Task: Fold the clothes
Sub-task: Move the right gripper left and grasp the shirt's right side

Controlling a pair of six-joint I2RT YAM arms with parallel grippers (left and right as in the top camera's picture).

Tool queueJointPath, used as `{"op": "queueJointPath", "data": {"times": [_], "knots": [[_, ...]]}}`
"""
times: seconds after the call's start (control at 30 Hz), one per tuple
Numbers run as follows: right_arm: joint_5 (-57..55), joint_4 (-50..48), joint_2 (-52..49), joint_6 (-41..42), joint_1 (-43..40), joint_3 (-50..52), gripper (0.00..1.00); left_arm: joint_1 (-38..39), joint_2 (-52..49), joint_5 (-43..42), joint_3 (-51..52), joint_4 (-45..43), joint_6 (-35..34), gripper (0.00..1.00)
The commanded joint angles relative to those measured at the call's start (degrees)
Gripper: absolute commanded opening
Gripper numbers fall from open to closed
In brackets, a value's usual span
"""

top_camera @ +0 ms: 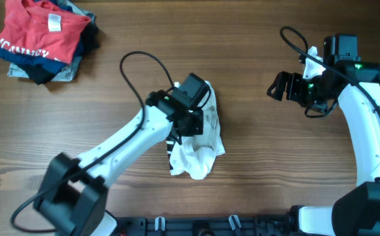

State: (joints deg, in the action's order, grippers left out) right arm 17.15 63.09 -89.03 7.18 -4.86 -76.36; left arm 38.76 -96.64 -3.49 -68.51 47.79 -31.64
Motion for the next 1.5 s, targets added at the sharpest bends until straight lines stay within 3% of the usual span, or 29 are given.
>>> {"op": "queueJointPath", "data": {"times": [0.0,0.07,0.23,0.3,0.37,0.4,0.43,0.5,0.67,0.77,0.8,0.83,0.87,0.93,1.0,1.2,1.47], "knots": [[1.0,0.2,-0.2,-1.0,0.2,0.0,1.0,0.4,-4.5,-0.6,-0.7,-1.0,-0.3,0.05],[1.0,0.2,-0.2,-1.0,0.2,0.0,1.0,0.5,-6.4,-1.4,-0.7,-1.7,-0.3,0.12],[1.0,-0.3,-0.2,-1.0,0.2,0.0,1.0,0.5,-4.9,-3.5,-2.1,-1.0,-0.3,0.14],[1.0,-0.5,-0.2,-1.0,0.2,0.0,1.0,0.5,-2.5,-3.5,-4.7,1.6,-0.1,0.26],[1.0,-0.9,-0.2,-1.0,0.2,0.0,1.0,0.5,0.4,-3.5,-7.8,4.2,-0.1,0.56],[1.0,-1.1,-0.2,-1.0,0.2,0.0,1.0,0.5,2.2,-3.5,-9.2,5.4,0.0,0.83],[1.0,-1.4,-0.2,-0.9,0.2,0.0,1.0,0.5,3.8,-3.5,-10.2,6.1,0.2,1.0],[1.2,-2.7,-0.2,1.3,0.2,0.0,1.0,0.2,7.6,-2.8,-10.5,6.6,0.9,1.0],[13.4,-8.8,-0.3,2.0,1.5,0.0,0.97,-5.9,13.4,5.9,-10.5,15.9,-10.7,1.0],[15.7,-13.7,-1.4,5.1,5.2,0.0,0.8,-11.4,13.7,6.6,-10.3,22.8,-11.3,1.0],[15.7,-16.0,-2.6,6.8,7.8,0.0,0.59,-13.3,13.6,6.6,-9.6,24.4,-11.3,1.0],[15.7,-17.7,-3.9,8.2,10.3,0.0,0.46,-15.0,13.6,6.6,-8.6,25.5,-11.3,1.0],[15.7,-19.3,-5.4,9.0,12.8,0.0,0.43,-16.0,13.5,6.6,-7.7,25.8,-11.3,1.0],[15.1,-21.7,-8.6,9.5,17.2,0.0,0.58,-17.1,13.5,6.6,-6.1,25.7,-11.3,1.0],[13.4,-23.0,-11.5,9.5,20.2,0.0,0.6,-17.8,13.5,6.6,-4.7,26.0,-11.2,1.0],[7.7,-20.3,-17.6,1.7,23.9,0.0,0.46,-17.9,13.4,7.2,-3.4,25.1,-11.2,1.0],[-0.4,-19.6,-17.8,-1.2,29.2,0.0,0.41,-17.9,13.4,7.2,-3.4,24.0,-11.2,1.0]]}}
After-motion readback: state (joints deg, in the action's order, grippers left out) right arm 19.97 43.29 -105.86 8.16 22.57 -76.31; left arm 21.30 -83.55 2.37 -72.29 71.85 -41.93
